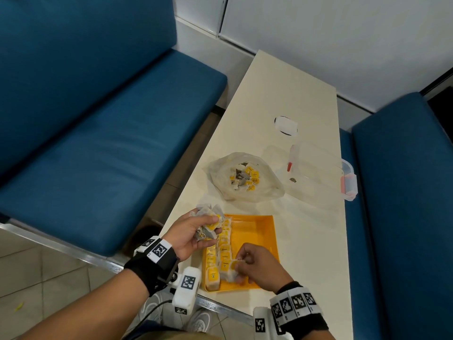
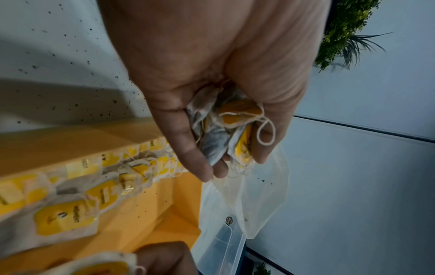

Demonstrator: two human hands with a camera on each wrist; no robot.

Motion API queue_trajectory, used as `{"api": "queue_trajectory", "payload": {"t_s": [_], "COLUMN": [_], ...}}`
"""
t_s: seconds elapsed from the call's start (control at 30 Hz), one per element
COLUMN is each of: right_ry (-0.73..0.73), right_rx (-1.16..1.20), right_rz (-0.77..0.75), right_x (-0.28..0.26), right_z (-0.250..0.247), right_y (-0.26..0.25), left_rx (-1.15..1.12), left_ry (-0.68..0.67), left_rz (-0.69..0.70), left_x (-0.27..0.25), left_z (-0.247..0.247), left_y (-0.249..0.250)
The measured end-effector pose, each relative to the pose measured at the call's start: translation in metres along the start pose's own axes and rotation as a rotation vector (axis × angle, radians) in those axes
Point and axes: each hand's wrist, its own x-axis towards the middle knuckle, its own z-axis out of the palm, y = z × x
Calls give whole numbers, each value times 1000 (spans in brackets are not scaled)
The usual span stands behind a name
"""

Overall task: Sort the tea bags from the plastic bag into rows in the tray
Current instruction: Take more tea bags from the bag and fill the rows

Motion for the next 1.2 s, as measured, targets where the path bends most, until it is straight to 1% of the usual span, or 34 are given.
{"api": "queue_trajectory", "payload": {"t_s": [0.13, 0.23, 0.3, 0.4, 0.57, 0.7, 0.83, 1.2], "right_ry": [-7, 36, 67, 106, 133, 116, 149, 252], "right_rx": [-128, -182, -190, -134, -113, -202, -254, -270], "right_rz": [53, 58, 59, 85, 128, 136, 156, 59], "right_x": [7, 14, 17, 20, 21, 23, 27, 29], "right_z": [18, 27, 31, 34, 35, 33, 37, 46], "right_y": [5, 11, 13, 16, 21, 24, 27, 25], "left_rx": [7, 32, 43, 49, 61, 62, 67, 93], "left_ry": [-8, -14, -16, -14, -14, -11, -9, 1], "left_rz": [8, 13, 8, 4, 4, -2, -6, -14], "left_x": [0, 1, 0, 0, -1, -1, -1, -2], "left_z": [2, 1, 1, 1, 1, 1, 1, 5], "left_y": [-4, -8, -9, -11, -11, -10, -10, -7]}}
